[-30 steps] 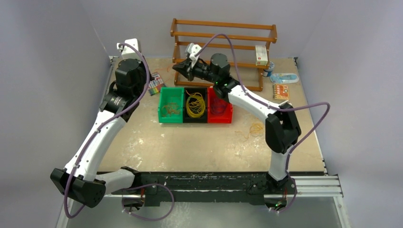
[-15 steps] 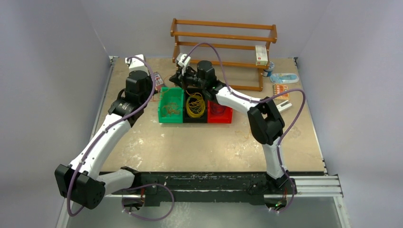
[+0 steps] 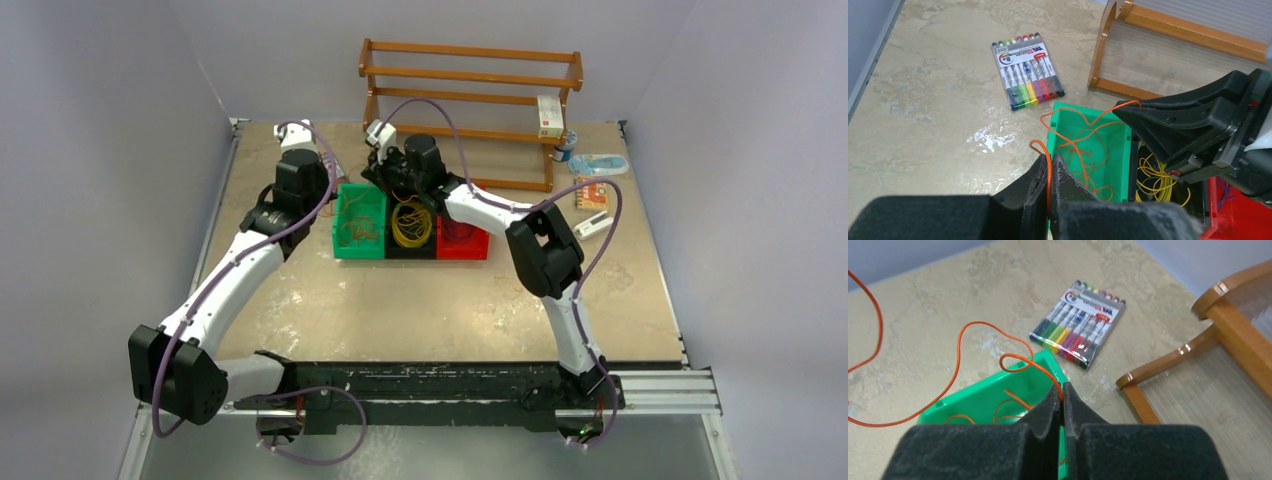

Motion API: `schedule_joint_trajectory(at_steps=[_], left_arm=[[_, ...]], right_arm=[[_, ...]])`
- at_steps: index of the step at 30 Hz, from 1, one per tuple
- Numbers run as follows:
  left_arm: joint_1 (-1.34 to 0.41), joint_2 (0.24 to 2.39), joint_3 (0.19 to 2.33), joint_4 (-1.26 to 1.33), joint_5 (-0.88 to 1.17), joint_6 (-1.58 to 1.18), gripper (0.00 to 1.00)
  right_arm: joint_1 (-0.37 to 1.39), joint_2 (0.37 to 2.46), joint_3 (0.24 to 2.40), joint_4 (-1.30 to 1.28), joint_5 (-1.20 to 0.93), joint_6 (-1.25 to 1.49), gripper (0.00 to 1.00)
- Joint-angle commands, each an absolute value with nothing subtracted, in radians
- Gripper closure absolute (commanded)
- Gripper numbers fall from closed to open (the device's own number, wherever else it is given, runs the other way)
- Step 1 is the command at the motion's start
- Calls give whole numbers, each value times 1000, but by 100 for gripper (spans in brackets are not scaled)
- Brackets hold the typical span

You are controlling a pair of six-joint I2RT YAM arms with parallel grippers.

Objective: Untangle the cables

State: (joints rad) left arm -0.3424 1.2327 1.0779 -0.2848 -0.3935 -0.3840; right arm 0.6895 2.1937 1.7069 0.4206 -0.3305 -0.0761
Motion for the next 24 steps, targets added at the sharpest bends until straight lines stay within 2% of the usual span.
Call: schedule_joint_trajectory(at_steps=[1, 5, 8, 12, 18, 24], left_arm=[[-328, 1241, 1075, -239, -381, -396, 100], [-322, 1254, 1083, -244, -375, -400, 100], [-320, 1264, 1089, -245, -372, -401, 100], [-317, 1271, 1100, -246, -366, -407, 100], [-316, 1290, 1121, -247, -359, -409, 100], [-317, 1318, 1148, -240, -340, -414, 100]], right_arm=[[699, 2187, 1751, 406, -308, -99, 96], [701, 2183, 1741, 405, -354, -102, 85], [701, 2141, 1700, 437, -388, -92, 69], [701, 2072, 1641, 466, -420, -88, 57], [699, 1970, 1536, 500, -471, -78, 46], [699, 1878, 1433, 493, -410, -98, 41]])
